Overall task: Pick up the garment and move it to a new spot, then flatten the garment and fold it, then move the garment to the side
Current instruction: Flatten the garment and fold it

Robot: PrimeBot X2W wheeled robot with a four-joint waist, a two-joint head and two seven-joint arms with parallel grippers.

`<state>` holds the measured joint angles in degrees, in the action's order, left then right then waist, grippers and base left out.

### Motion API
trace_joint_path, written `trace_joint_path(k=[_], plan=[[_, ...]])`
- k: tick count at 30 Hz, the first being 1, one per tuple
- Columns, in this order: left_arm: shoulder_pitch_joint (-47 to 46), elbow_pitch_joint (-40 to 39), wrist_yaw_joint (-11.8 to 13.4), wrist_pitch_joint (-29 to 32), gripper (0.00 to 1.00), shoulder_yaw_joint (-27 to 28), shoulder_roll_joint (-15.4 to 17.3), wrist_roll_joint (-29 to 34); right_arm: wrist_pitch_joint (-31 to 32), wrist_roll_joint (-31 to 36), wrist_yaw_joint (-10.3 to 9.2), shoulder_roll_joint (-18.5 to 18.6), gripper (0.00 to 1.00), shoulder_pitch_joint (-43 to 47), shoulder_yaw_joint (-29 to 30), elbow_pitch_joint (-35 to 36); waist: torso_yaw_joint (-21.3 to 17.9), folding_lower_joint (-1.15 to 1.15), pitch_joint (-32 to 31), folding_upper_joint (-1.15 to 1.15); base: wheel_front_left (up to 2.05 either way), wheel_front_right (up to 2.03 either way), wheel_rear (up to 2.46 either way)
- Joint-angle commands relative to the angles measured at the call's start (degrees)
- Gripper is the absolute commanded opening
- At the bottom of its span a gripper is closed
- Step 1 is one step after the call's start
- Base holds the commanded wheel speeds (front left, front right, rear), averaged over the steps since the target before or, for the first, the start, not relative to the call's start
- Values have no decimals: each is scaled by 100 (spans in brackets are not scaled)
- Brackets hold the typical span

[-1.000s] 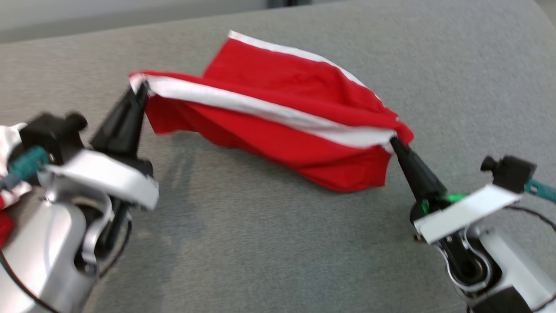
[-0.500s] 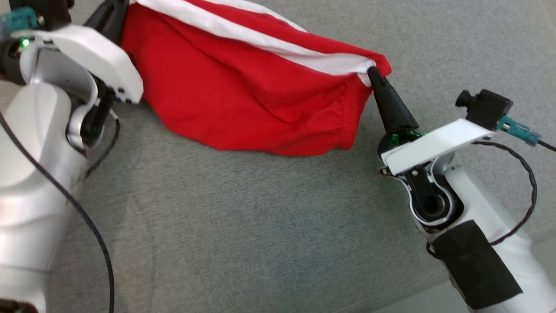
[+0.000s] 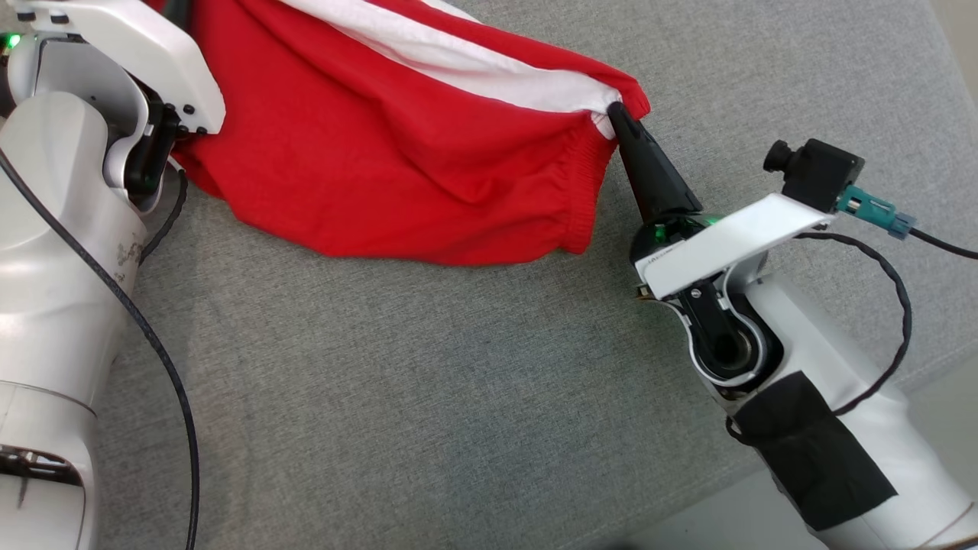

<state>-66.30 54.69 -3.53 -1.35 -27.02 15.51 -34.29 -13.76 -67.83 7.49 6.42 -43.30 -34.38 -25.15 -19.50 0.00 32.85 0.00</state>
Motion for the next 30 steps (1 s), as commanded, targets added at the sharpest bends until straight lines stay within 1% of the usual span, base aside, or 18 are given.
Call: trace_joint_path(k=[1,5,8,9,11,13,17,20,23,26,28,30], plan=[[-94,88,-36,-135,100,-6,17,28,-65,75,0,122,100,58,-32,9,42,0,-51,0,0,0,0],[101,229,39,-611,100,-9,-77,62,-121,380,0,429,100,298,-117,162,198,0,-216,0,0,0,0],[358,139,117,-1070,100,-32,-86,131,-160,759,0,679,100,569,-60,339,366,0,-384,0,0,0,0],[436,59,173,-1185,100,-37,-42,192,-158,918,0,754,100,661,-5,401,419,0,-444,0,0,0,0],[704,-180,270,-1306,100,3,-22,227,-161,1389,0,903,100,847,325,603,543,0,-559,0,0,0,0],[994,-576,417,-1357,100,79,60,333,-153,1999,0,945,100,1110,739,869,676,0,-665,0,0,0,0],[1803,-1840,763,-1368,100,434,260,575,-150,3213,0,842,100,1593,1567,1440,902,0,-860,0,0,0,0],[2478,-2802,986,-1369,100,709,359,730,-151,3934,0,726,100,1894,1975,1767,1045,0,-1015,0,0,0,0],[3118,-3568,1195,-1369,100,915,459,909,-152,4405,0,611,100,2169,2253,1985,1172,0,-1159,0,0,0,0],[3708,-4159,1338,-1369,100,1037,465,997,-152,4653,0,534,100,2437,2451,2068,1260,0,-1301,0,0,0,0],[4019,-4429,1418,-1369,100,1092,481,1036,-151,4766,0,480,100,2602,2606,2108,1308,0,-1379,0,0,0,0],[4177,-4534,1460,-1369,100,1100,504,1039,-152,4811,0,453,100,2677,2665,2127,1315,0,-1402,0,0,0,0]])
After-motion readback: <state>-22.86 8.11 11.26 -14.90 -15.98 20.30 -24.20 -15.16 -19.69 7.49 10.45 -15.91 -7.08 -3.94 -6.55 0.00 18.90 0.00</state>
